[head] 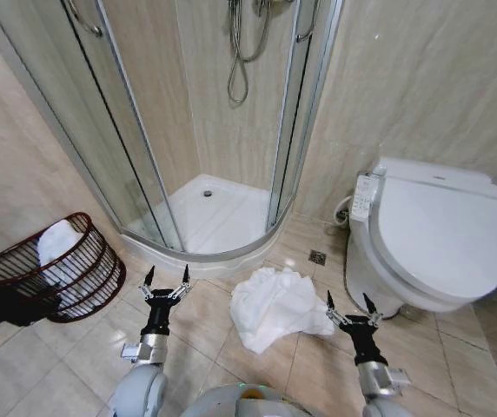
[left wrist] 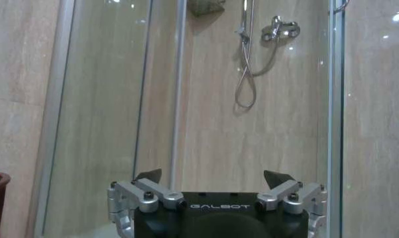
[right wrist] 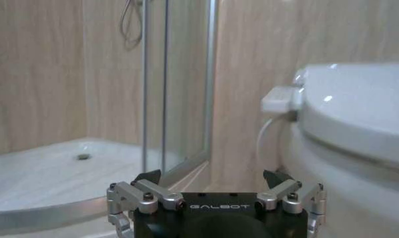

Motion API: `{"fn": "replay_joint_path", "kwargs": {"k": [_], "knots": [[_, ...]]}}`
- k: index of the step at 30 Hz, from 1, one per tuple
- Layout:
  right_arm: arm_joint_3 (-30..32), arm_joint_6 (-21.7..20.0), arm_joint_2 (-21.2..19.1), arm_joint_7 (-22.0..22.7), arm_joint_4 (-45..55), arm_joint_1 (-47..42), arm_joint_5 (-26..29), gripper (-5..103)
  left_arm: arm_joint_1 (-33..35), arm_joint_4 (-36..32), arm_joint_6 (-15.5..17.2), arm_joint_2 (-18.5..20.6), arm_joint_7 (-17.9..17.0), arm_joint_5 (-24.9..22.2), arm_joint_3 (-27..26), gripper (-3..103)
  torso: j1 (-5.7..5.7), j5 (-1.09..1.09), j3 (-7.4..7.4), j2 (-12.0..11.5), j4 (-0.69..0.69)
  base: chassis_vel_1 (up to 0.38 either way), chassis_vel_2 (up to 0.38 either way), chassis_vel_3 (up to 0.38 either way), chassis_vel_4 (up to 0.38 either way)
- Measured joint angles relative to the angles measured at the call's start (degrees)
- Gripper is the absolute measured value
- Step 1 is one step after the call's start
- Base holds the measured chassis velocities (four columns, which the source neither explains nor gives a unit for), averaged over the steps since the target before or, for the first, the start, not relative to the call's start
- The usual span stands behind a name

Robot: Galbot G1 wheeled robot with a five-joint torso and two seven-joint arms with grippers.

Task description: Discard the used towel into the hamper.

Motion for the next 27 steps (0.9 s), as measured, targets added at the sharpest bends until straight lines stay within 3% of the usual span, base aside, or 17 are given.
{"fn": "replay_joint_path", "kwargs": {"k": [1, 5, 9, 11, 17, 19, 23, 27], "knots": [[0.0, 0.0, 0.0, 0.0, 0.0, 0.0, 0.0, 100, 0.0, 0.0, 0.0, 0.0, 0.0, 0.0, 0.0, 100, 0.0, 0.0, 0.0, 0.0, 0.0, 0.0, 0.0, 0.0, 0.0], [-1.5, -7.2, -3.4, -1.9, -3.9, 7.0, 1.5, 100, -0.3, 0.8, -0.3, 0.1, -0.3, -0.1, -0.1, 100, 0.0, 0.0, 0.0, 0.0, 0.01, 0.0, 0.0, 0.0, 0.0], [-2.5, -9.0, -5.6, -2.1, -8.0, 11.2, 1.1, 100, -0.6, 1.6, -0.7, 0.1, -0.4, -0.2, 0.0, 100, 0.0, 0.02, 0.0, 0.0, 0.01, 0.0, 0.0, 0.0, 0.0], [-4.4, -11.9, -7.3, -2.2, -12.5, 15.3, 2.0, 100, -1.0, 2.1, -0.8, 0.3, -0.6, -0.5, 0.1, 100, 0.0, 0.01, 0.01, 0.0, 0.0, 0.0, 0.0, 0.0, 0.0], [-8.0, -12.8, -7.5, -3.3, -19.7, 21.1, 3.0, 100, -1.7, 2.8, -0.9, 0.9, -0.7, -0.8, -0.1, 100, 0.0, 0.01, 0.01, 0.0, 0.0, 0.0, 0.0, 0.0, 0.0], [-9.8, -12.2, -7.6, -6.4, -24.5, 25.1, 2.4, 100, -2.1, 3.0, -0.8, 1.2, -0.7, -1.0, -0.9, 100, 0.0, 0.0, 0.0, 0.0, 0.0, 0.0, 0.0, 0.0, 0.0], [-11.6, -12.1, -8.4, -7.6, -28.7, 28.2, 2.4, 100, -2.4, 3.3, -0.7, 1.6, -0.7, -1.1, -1.6, 100, 0.0, 0.02, 0.01, 0.0, 0.01, 0.0, 0.0, 0.0, 0.0], [-14.8, -18.2, -8.6, -6.3, -28.8, 30.8, 9.0, 100, -2.6, 4.1, -0.8, 2.1, -0.7, -1.8, -2.6, 100, 0.0, 0.01, 0.0, 0.0, -0.01, 0.0, 0.0, 0.0, 0.0]]}}
